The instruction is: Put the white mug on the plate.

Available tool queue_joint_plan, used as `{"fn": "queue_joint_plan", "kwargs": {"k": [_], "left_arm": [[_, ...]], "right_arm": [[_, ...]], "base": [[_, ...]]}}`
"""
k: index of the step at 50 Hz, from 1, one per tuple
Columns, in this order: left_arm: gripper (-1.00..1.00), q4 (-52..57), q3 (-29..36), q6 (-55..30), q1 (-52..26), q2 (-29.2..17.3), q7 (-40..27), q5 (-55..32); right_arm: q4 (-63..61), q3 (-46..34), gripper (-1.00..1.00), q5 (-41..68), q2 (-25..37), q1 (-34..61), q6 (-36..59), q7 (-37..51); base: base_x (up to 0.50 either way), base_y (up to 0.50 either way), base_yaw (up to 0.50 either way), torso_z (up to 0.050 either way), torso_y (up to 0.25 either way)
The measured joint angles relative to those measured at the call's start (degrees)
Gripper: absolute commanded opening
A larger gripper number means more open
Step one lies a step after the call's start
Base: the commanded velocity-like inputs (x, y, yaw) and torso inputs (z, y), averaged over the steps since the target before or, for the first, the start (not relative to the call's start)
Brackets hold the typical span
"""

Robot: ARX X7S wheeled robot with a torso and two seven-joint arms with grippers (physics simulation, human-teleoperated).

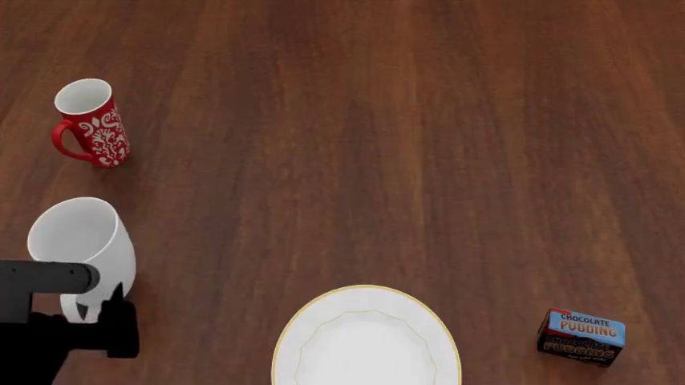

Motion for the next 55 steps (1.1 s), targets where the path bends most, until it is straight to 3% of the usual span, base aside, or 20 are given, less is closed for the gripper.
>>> {"fn": "queue_joint_plan", "kwargs": {"k": [34,35,44,55], "left_arm": [[1.0,-11.2,0.3,3.8,-2.4,0.8,1.1,-0.3],[-1.0,-11.4,0.3,3.8,-2.5,0.8,1.1,-0.4],[-1.0,-8.1,0.5,2.5,-2.2,0.7,-0.4,0.0],[-1.0,4.6,0.8,-4.5,-0.9,-0.3,-1.7,-1.5]], "right_arm": [[0.3,-0.4,1.0,0.9,0.5,-0.7,-0.7,0.9],[0.4,-0.4,1.0,1.0,0.5,-0.8,-0.8,0.9],[0.9,-0.5,1.0,1.2,0.6,-0.9,-1.2,1.1],[1.2,-0.8,1.0,1.5,0.8,-1.0,-1.4,1.3]], "base": [[0.0,0.0,0.0,0.0,0.0],[0.0,0.0,0.0,0.0,0.0],[0.0,0.0,0.0,0.0,0.0],[0.0,0.0,0.0,0.0,0.0]]}}
